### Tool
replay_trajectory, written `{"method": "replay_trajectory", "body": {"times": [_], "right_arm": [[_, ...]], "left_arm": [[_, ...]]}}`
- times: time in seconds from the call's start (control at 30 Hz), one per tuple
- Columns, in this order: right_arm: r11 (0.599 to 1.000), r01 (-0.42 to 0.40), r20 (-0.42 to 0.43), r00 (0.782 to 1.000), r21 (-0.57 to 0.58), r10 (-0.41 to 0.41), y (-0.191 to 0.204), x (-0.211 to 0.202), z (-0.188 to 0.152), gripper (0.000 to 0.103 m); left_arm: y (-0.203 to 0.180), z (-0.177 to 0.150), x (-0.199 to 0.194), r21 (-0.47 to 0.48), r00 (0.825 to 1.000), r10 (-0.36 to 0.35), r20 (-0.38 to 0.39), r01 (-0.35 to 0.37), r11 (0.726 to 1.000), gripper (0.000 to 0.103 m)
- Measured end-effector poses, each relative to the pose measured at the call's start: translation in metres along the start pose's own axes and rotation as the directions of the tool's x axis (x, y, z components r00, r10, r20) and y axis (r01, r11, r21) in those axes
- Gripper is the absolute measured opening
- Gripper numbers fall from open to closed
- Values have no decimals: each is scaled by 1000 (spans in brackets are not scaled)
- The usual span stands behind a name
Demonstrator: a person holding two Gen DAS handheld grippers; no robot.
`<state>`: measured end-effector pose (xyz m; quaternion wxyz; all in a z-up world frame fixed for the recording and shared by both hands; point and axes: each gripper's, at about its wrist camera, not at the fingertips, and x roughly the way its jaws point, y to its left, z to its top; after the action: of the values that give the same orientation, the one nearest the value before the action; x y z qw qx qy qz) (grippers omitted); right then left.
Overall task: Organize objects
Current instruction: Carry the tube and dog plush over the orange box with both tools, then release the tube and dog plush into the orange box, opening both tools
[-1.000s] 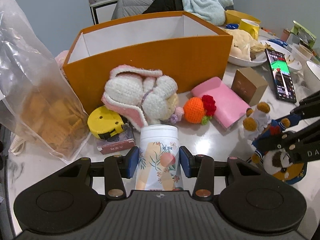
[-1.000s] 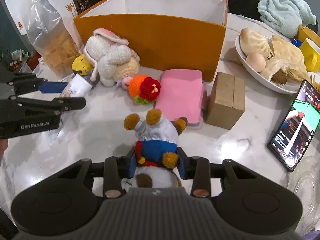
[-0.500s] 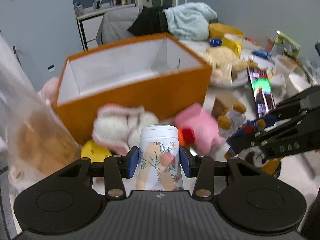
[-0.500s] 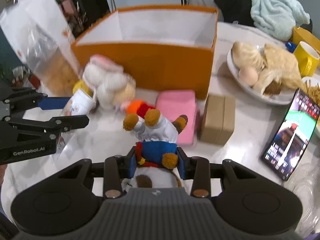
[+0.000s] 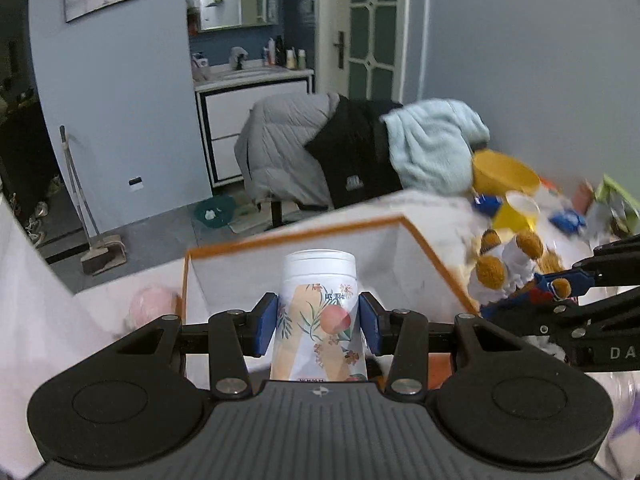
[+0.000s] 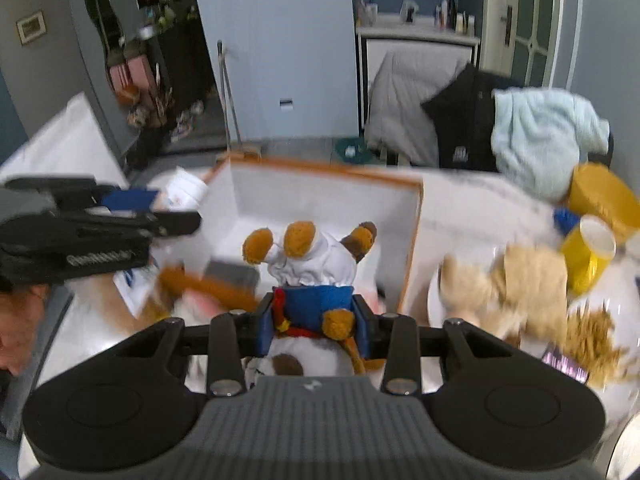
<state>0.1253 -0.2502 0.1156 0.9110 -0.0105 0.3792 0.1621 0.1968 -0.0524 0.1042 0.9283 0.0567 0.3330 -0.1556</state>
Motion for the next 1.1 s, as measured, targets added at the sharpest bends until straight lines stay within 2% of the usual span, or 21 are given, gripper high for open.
{"method": "replay_trajectory", "body": {"times": [0.07, 0.2, 0.33, 0.53, 0.67, 0.8, 0.97, 1.1], "right_arm": [[1000, 5, 20, 1000, 2, -5, 2, 3, 22, 40], [1000, 23, 54, 998, 21, -24, 2, 17, 55, 40], [998, 17, 90, 996, 66, -23, -2, 41, 70, 40], [990, 73, 49, 996, 122, -80, -8, 102, 62, 40], [979, 58, -5, 998, 198, -58, -14, 141, 52, 40], [963, 22, -59, 998, 269, -7, -18, 168, 49, 40], [970, 73, -131, 990, 232, -43, -6, 196, 46, 40], [966, 83, -161, 986, 243, -44, -4, 209, 36, 40]], "left_arm": [[1, 10, 10, 2, 1000, 27, 13, -27, 1000, 51], [9, 18, 36, -27, 998, 49, -25, -50, 998, 51], [18, 11, 58, -71, 995, 68, -70, -73, 995, 51], [31, -4, 84, -124, 989, 91, -119, -106, 987, 51], [42, -8, 98, -178, 984, 87, -156, -114, 977, 51], [41, -11, 109, -154, 973, 113, -201, -145, 977, 51], [50, -15, 122, -191, 962, 120, -247, -170, 967, 51], [54, -25, 133, -206, 951, 123, -282, -185, 961, 51]]}}
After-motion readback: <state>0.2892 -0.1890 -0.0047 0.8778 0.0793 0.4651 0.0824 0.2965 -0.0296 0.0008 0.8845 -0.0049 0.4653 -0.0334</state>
